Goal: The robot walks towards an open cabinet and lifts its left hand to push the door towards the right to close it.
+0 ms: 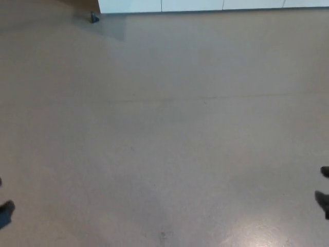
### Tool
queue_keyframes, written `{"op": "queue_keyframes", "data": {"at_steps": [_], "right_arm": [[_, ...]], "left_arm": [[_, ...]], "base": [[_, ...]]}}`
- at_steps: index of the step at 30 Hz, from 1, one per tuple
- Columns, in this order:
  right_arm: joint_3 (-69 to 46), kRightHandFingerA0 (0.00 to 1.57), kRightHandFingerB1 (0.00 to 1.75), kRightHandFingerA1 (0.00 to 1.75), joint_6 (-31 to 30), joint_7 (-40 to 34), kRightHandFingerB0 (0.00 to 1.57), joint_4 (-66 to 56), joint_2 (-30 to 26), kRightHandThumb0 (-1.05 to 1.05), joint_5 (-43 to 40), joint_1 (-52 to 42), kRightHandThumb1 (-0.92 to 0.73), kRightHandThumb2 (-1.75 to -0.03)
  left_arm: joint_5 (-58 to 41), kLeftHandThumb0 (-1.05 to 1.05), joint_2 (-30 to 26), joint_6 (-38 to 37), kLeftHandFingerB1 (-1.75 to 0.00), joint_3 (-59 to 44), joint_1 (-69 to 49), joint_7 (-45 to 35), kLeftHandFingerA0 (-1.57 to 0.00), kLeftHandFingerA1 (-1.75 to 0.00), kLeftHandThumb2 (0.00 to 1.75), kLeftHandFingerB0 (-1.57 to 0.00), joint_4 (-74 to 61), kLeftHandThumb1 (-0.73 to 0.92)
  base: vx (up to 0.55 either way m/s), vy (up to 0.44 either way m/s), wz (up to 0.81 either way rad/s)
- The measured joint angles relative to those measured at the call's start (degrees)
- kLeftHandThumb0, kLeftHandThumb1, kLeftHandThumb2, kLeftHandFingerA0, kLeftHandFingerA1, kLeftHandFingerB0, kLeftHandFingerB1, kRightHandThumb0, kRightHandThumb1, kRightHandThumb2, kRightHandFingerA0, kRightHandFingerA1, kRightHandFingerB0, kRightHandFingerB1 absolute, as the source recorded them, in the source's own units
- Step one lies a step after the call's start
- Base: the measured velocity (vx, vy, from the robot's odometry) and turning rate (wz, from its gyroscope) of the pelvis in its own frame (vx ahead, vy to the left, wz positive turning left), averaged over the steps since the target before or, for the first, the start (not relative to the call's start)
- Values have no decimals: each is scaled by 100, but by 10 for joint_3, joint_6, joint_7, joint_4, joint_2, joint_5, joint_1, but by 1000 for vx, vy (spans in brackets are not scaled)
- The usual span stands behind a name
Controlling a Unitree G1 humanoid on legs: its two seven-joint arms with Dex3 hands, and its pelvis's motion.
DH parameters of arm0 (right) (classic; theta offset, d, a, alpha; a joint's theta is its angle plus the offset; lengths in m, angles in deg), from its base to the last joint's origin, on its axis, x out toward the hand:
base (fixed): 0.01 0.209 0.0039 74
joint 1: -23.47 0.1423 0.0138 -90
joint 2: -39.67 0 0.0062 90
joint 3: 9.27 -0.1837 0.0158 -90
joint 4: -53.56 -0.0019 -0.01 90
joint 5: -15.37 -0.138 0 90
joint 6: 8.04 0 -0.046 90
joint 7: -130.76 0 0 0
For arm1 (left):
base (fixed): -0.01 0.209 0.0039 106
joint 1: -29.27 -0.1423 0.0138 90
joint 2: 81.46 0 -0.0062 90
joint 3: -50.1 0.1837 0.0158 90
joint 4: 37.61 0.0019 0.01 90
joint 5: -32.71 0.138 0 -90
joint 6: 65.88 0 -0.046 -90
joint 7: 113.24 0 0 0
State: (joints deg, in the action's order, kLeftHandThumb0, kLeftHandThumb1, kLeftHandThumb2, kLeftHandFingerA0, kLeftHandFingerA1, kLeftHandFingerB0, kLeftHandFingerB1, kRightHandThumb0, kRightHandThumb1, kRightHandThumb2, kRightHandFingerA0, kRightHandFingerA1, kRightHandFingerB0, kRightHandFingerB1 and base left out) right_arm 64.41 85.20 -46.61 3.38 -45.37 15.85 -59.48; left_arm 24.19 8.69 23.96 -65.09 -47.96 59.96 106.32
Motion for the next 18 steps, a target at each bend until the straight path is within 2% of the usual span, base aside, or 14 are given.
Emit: {"op": "queue_keyframes", "data": {"at_steps": [11, 18], "right_arm": [[-16, 61, 44, 51, 9, 9, 46, -4, 3, -10, -33, -6, -59, -57], [-7, 67, 43, 52, 11, 9, 44, -12, 10, -10, -36, -18, -59, -56]], "left_arm": [[-28, -1, 2, -13, -43, -16, 4, -19, -49, -47, 61, -41, 29, 75], [-32, -2, -11, -20, -43, -12, -4, -22, -49, -47, 60, -42, 27, 72]], "base": [[113, 26, -17], [209, 92, 9]]}}
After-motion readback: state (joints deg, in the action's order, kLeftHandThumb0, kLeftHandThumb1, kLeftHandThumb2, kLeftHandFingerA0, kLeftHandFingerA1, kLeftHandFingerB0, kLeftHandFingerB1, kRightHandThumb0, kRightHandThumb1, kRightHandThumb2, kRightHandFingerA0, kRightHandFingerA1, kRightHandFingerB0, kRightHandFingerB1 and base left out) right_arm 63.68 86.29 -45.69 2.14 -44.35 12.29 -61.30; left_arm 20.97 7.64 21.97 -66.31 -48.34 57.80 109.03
